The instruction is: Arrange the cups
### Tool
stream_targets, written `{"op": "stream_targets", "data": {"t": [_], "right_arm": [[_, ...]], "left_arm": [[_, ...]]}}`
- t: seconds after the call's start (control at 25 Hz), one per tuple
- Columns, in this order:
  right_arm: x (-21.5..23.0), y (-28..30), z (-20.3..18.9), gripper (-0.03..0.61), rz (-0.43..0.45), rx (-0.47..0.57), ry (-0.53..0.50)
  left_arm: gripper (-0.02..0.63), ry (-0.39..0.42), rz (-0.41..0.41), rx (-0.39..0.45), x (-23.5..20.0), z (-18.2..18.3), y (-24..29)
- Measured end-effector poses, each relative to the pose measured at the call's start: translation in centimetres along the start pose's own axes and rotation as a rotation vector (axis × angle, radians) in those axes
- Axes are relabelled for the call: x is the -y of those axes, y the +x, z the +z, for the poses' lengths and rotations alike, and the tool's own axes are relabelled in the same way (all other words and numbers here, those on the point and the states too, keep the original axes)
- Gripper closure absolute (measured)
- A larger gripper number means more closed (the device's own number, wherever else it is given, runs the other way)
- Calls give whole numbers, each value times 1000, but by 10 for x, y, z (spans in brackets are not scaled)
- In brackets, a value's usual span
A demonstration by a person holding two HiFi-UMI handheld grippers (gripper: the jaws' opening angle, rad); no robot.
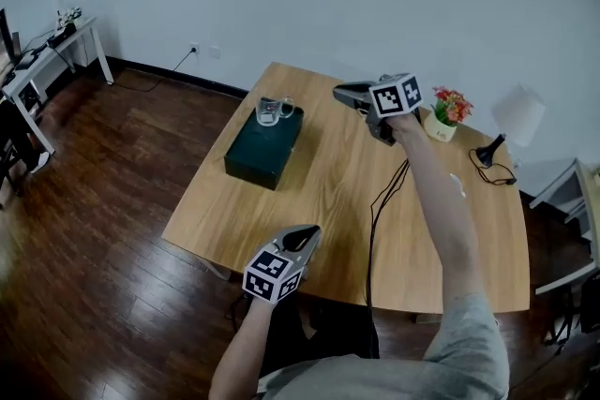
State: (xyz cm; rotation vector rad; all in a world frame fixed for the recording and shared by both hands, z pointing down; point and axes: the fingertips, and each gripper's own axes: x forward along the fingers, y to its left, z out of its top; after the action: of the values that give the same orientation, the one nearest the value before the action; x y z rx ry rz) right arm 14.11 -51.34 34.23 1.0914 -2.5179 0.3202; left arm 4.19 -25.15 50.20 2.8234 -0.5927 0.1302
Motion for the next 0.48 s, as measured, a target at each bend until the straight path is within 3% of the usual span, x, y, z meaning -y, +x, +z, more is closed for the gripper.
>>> {"op": "stream_targets", "data": {"t": [0.16,0.36,0.48], "right_arm": [[38,-126,-55,522,-129,34,47],[84,-285,-126,512,-320,84,208],[96,-367,-180,445,-463,57,273]], "left_arm": [[604,14,4,-6,-8,1,-6],[604,-2,12,8,-12,6,-8],[604,2,6,5,-6,5,-5]]}}
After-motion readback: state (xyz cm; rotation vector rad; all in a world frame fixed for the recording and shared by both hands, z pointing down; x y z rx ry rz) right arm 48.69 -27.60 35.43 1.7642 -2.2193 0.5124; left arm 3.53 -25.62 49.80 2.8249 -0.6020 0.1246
